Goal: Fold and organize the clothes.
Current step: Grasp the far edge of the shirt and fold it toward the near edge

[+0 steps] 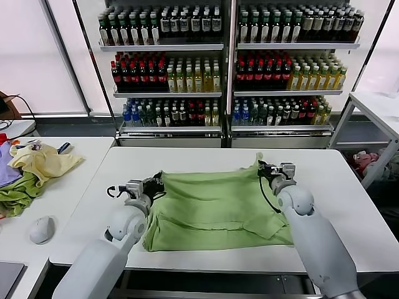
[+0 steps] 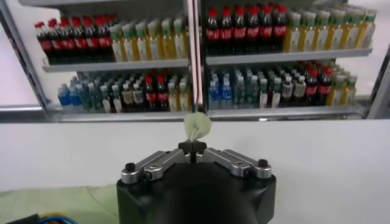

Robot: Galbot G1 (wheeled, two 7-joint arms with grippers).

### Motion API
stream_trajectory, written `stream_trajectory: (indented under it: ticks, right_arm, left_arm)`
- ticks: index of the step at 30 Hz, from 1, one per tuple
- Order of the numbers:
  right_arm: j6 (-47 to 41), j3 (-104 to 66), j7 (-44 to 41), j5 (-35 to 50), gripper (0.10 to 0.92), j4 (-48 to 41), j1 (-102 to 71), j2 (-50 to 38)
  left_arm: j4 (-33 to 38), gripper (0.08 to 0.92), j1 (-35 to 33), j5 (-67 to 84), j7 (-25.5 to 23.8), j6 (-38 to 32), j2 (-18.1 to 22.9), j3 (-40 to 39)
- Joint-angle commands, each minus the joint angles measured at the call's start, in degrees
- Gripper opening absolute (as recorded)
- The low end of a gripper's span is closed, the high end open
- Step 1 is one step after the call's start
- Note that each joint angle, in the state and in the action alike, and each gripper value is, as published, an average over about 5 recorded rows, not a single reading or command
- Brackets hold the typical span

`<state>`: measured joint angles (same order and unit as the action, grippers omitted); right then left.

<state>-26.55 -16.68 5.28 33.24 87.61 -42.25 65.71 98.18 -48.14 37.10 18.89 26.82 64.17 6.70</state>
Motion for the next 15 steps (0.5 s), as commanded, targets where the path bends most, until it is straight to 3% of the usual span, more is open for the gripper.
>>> stream_trajectory:
  ticks: [1, 15]
  right_arm:
    - [0.17, -5.3, 0.01, 0.87, 0.113, 13.99, -9.61, -3.2]
    - [-1.27, -16.95, 0.27, 0.27, 0.113, 26.68, -29.36, -3.15]
  left_arm:
    - [11.27, 0.085, -7.8, 0.65, 0.01, -0.81, -1.61, 1.22]
    - [18.33, 0.085, -18.09, -3.1, 0.23, 0.42, -2.7, 2.32]
